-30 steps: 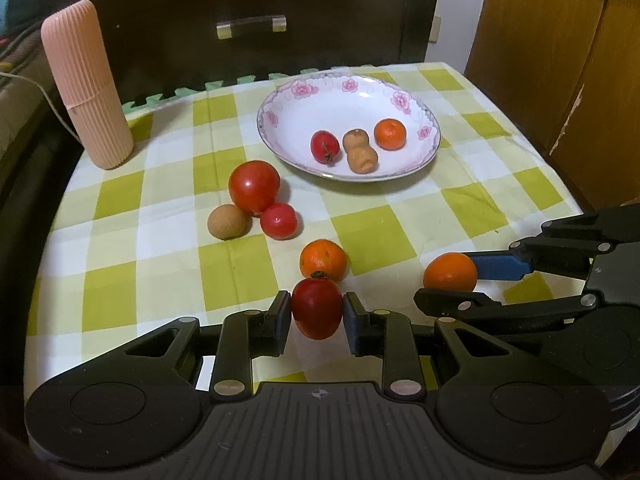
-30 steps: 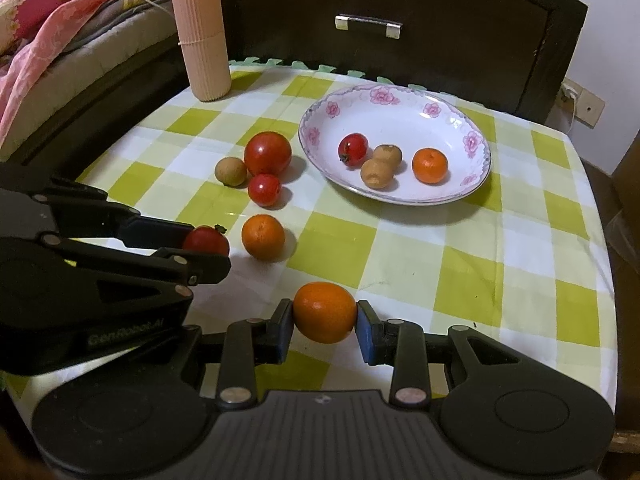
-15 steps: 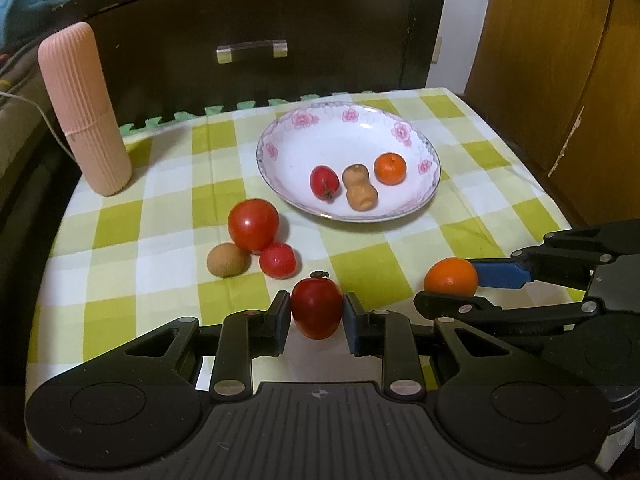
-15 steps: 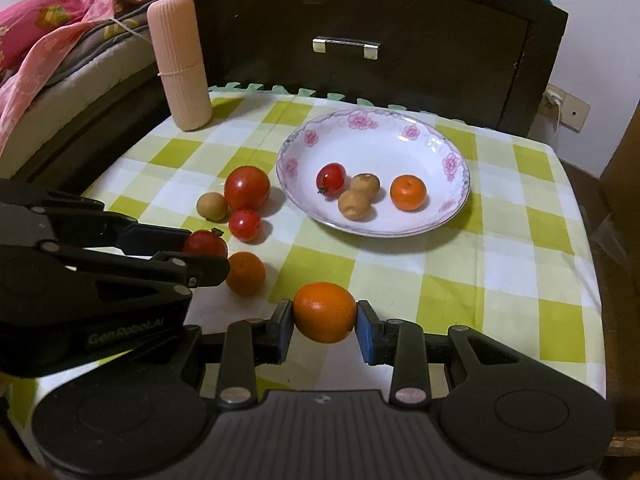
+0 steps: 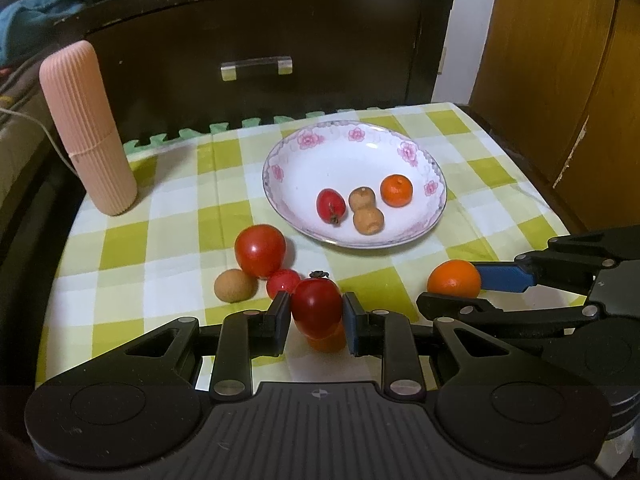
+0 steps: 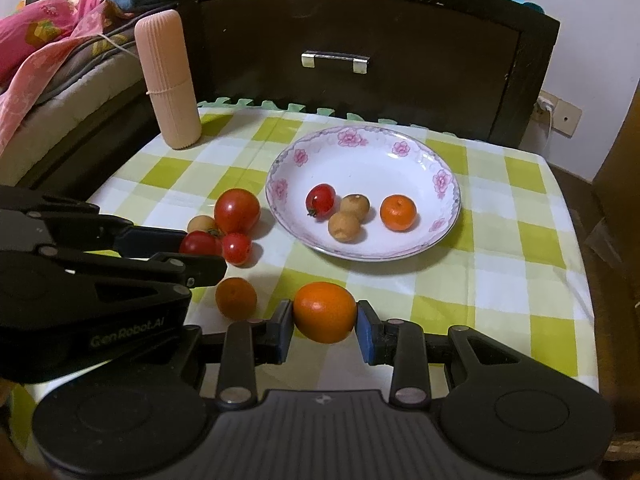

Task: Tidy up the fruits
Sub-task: 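Carry the held mandarin and cherry tomato over the white bowl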

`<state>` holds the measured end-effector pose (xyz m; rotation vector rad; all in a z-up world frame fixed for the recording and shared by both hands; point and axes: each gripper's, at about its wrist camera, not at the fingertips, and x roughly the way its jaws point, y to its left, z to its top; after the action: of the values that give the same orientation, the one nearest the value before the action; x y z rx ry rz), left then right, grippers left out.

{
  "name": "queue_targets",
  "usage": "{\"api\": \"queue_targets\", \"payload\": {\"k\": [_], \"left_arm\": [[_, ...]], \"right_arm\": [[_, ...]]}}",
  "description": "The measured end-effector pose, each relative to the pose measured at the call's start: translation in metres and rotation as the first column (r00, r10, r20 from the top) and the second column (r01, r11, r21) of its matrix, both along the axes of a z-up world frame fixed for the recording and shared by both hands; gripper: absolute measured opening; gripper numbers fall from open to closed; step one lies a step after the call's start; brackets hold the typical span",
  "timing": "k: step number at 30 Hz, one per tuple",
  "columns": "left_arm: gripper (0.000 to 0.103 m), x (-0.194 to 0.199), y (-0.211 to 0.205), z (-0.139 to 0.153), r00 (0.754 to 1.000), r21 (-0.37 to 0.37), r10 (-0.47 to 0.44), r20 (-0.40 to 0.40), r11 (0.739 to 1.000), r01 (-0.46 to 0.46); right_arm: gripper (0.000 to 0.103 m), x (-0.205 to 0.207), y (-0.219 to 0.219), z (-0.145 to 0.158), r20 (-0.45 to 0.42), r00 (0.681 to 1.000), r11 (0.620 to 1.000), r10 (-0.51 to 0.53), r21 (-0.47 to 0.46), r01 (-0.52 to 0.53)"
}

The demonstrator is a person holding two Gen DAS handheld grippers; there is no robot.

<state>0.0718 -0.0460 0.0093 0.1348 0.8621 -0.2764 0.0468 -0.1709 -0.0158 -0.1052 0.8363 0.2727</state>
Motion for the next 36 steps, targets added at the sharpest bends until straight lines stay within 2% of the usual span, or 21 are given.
{"api": "queue_targets", "payload": {"k": [36], "left_arm": [[0.034, 0.051, -0.016, 0.012, 0.998, 0.020, 0.000, 0.065, 1.000, -0.001]], "right_arm": [[0.033, 0.051, -0.011, 0.011, 0.050, 0.997, 0.998, -0.059, 0.005, 0.059]]}}
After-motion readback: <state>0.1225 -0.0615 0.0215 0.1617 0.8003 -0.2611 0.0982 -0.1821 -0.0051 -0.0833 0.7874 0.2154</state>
